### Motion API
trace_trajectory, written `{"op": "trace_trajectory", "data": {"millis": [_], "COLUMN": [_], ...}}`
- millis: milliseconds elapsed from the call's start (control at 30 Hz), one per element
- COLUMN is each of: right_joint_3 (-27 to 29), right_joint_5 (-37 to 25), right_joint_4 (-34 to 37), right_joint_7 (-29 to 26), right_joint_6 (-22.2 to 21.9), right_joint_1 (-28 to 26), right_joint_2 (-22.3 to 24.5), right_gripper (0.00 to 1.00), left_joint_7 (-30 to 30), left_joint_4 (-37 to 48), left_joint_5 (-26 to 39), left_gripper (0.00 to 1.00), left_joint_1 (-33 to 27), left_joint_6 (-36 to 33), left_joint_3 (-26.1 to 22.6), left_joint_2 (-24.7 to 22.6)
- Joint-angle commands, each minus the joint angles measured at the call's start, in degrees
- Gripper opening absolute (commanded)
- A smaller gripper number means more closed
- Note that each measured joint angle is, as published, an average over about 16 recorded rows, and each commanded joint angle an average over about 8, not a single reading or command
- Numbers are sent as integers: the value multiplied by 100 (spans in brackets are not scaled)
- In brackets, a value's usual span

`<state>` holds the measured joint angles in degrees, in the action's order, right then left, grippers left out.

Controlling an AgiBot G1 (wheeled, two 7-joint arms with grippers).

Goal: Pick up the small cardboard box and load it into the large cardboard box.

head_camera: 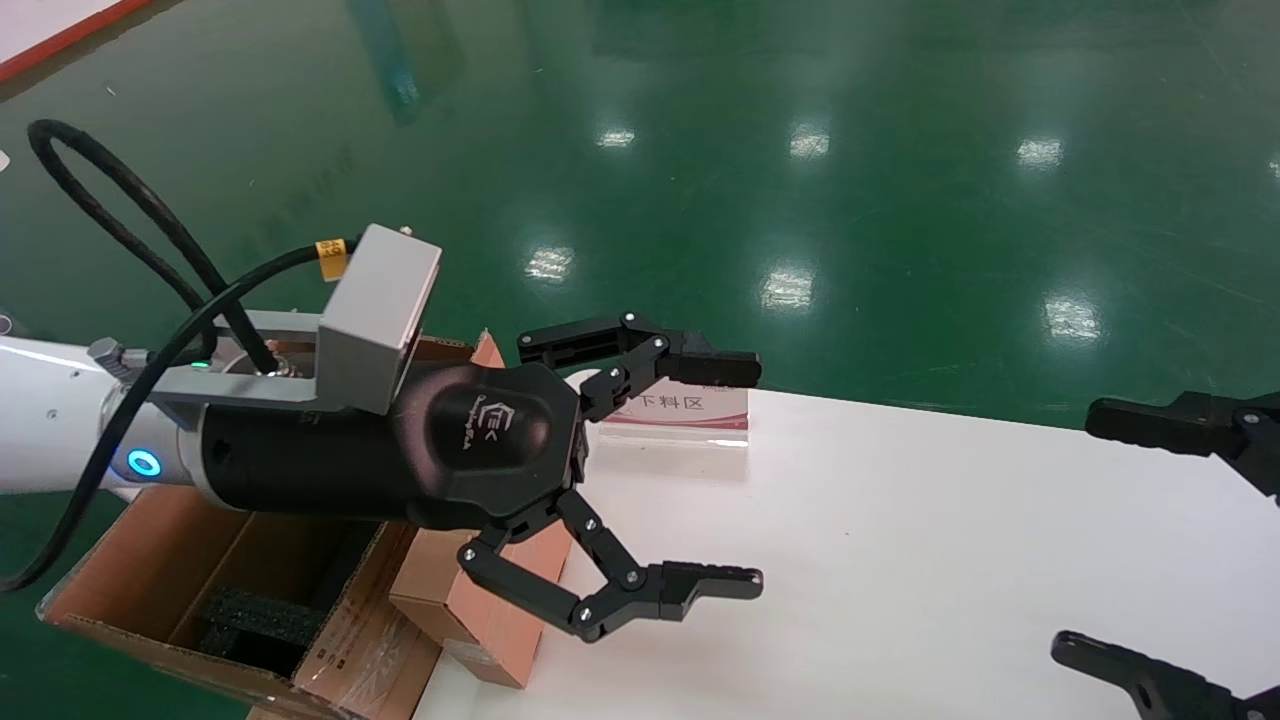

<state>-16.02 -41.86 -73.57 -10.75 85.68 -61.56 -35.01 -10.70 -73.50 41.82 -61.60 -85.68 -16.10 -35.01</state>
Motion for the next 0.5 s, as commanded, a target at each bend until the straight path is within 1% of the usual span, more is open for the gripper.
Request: {"op": "trace_trajectory", "data": {"millis": [33,500], "right_joint_3": [0,0], "right_joint_5": [0,0], "right_joint_4": [0,0], "right_joint_7": [0,0], "right_joint_6": [0,0], "right_joint_1": [0,0], "right_joint_2": [0,0], "right_gripper": [100,100], "left_joint_7": [0,-1], "left_joint_4": [0,0], "left_joint_5": [0,0], "left_gripper": [100,100], "left_joint_1": [0,0], "left_joint_6": [0,0], "left_joint_3": [0,1], "left_joint_2": [0,0]}}
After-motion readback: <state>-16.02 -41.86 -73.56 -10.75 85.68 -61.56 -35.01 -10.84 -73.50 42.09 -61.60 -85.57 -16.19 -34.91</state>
